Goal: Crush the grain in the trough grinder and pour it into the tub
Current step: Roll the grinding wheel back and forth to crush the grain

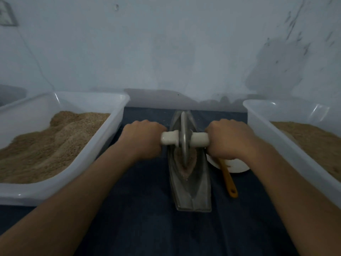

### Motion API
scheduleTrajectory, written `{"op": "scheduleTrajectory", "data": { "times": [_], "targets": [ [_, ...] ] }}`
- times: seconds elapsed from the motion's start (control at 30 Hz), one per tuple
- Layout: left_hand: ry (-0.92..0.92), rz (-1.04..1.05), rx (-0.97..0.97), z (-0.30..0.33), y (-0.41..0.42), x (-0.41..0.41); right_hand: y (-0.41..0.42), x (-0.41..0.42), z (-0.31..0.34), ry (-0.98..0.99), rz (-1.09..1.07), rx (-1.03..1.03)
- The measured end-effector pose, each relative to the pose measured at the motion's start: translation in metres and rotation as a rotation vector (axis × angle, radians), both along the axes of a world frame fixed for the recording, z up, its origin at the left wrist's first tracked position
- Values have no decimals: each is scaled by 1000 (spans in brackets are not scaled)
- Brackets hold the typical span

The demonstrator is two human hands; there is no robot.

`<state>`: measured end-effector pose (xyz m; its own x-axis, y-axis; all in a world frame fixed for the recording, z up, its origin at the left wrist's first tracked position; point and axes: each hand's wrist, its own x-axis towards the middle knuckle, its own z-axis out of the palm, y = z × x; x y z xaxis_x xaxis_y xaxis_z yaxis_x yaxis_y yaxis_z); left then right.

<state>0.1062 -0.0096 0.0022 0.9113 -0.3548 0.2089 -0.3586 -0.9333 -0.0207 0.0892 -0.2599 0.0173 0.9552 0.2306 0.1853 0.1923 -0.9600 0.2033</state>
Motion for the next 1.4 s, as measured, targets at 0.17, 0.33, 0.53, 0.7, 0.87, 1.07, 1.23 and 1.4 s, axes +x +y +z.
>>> {"op": "scheduleTrajectory", "data": {
  "times": [0.17,0.33,0.53,0.7,0.87,1.07,1.23,1.4],
  "targets": [
    [-48,65,-15,10,-20,39,8,35,-1,-95,-90,48],
    [-385,56,-86,-22,-11,3,8,-1,-26,-482,16,-45],
    [-525,-50,-35,-31,-5,-24,-3,-30,-31,-360,13,-21],
    [-198,66,-16,-3,-15,19,1,15,-6,-63,-45,60],
    [-245,116,-18,2,-26,29,7,26,-15,-194,-100,73],
    [-315,-9,4,-15,-5,-19,0,-23,-11,-134,15,40],
    [366,-96,-24,15,16,-27,7,-37,23,243,2,20],
    [-160,83,-1,-2,-12,-7,9,-11,-1,-51,-77,63]
  ]
}}
